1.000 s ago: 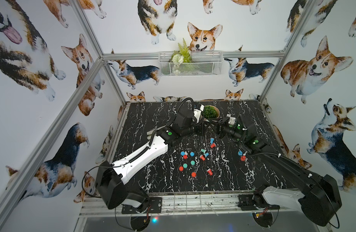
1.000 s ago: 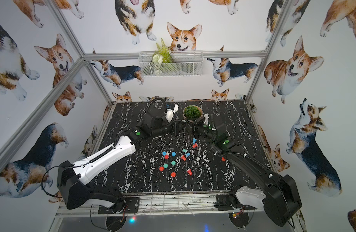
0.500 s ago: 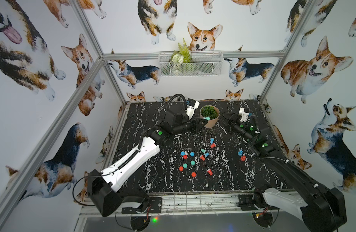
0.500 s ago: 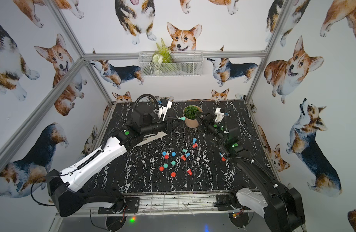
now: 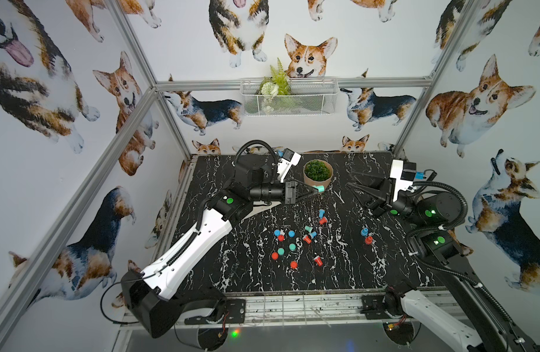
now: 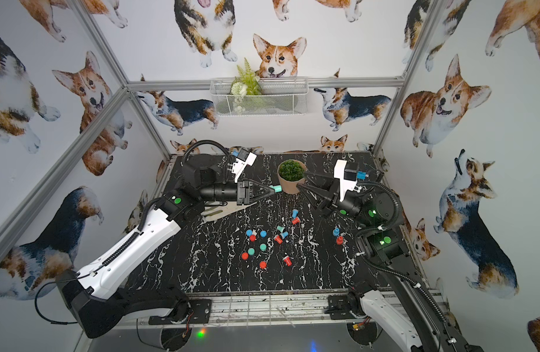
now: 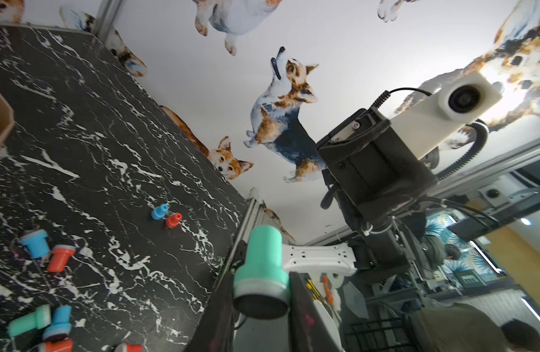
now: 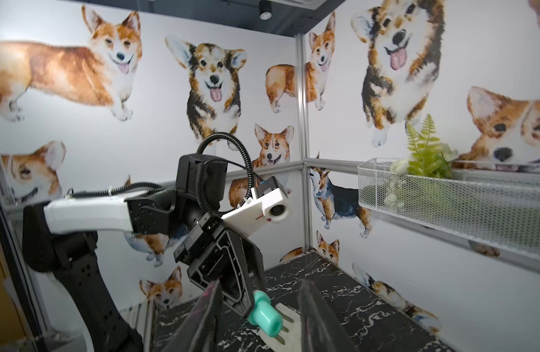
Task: Close the stamp cap
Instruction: Pick up the stamp from the center of the board.
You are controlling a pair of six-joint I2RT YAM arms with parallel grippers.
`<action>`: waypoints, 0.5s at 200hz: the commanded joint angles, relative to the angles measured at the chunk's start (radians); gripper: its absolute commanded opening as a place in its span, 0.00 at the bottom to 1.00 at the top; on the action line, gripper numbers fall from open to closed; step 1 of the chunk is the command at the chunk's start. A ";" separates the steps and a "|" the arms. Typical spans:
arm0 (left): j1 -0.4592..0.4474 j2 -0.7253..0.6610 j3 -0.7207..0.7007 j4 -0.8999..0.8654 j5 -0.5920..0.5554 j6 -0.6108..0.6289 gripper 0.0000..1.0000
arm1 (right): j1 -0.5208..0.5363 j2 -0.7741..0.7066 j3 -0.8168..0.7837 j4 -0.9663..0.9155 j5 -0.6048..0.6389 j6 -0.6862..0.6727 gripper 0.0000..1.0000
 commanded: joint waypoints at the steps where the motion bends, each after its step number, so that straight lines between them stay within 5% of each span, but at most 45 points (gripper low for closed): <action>1: 0.002 -0.024 -0.027 0.122 0.135 -0.118 0.10 | 0.015 -0.005 0.032 -0.192 -0.165 -0.368 0.47; 37: 0.000 -0.051 -0.043 0.164 0.183 -0.153 0.10 | 0.113 0.022 0.070 -0.342 -0.194 -0.560 0.51; 100: -0.015 -0.063 -0.076 0.196 0.234 -0.165 0.08 | 0.149 0.098 0.088 -0.265 -0.201 -0.552 0.48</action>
